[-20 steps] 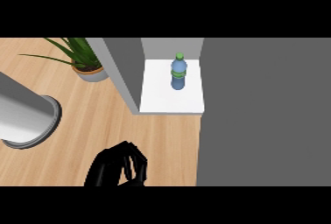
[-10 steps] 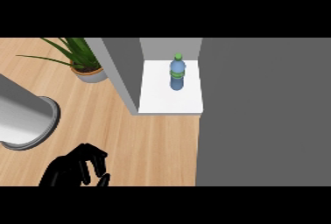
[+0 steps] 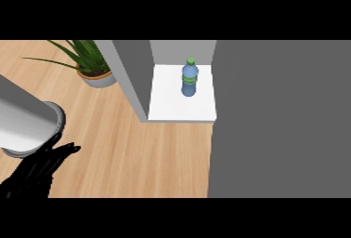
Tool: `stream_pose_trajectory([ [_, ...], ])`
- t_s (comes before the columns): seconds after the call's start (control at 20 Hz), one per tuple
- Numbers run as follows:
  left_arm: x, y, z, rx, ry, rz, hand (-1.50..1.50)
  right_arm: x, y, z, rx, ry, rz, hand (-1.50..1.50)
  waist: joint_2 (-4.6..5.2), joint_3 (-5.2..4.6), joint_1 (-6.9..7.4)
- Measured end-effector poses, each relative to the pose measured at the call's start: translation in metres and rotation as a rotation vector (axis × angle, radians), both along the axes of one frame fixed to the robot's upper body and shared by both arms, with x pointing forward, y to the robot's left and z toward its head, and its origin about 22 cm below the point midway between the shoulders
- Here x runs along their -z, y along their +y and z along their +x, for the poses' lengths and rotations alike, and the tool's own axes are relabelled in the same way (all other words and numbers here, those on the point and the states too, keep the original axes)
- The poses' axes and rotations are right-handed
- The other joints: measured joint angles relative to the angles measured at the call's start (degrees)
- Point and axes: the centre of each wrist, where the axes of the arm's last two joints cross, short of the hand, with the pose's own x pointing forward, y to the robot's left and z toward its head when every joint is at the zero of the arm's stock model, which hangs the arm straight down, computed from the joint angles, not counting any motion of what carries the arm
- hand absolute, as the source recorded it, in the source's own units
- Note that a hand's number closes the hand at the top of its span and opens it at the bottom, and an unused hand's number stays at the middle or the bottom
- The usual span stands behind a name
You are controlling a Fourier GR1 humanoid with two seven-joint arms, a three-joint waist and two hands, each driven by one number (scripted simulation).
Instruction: Pick up the bottled water, place it into the cabinet and close the cabinet
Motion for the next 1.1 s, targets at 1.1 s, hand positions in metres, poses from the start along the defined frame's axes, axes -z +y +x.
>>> stream_pose_trajectory([
  [1.1, -0.023, 0.066, -0.022, -0.012, 0.041, 0.012, -1.50, -0.009, 0.066, 0.053, -0.312, -0.021, -0.064, 1.50, -1.04, -0.86, 2.75],
])
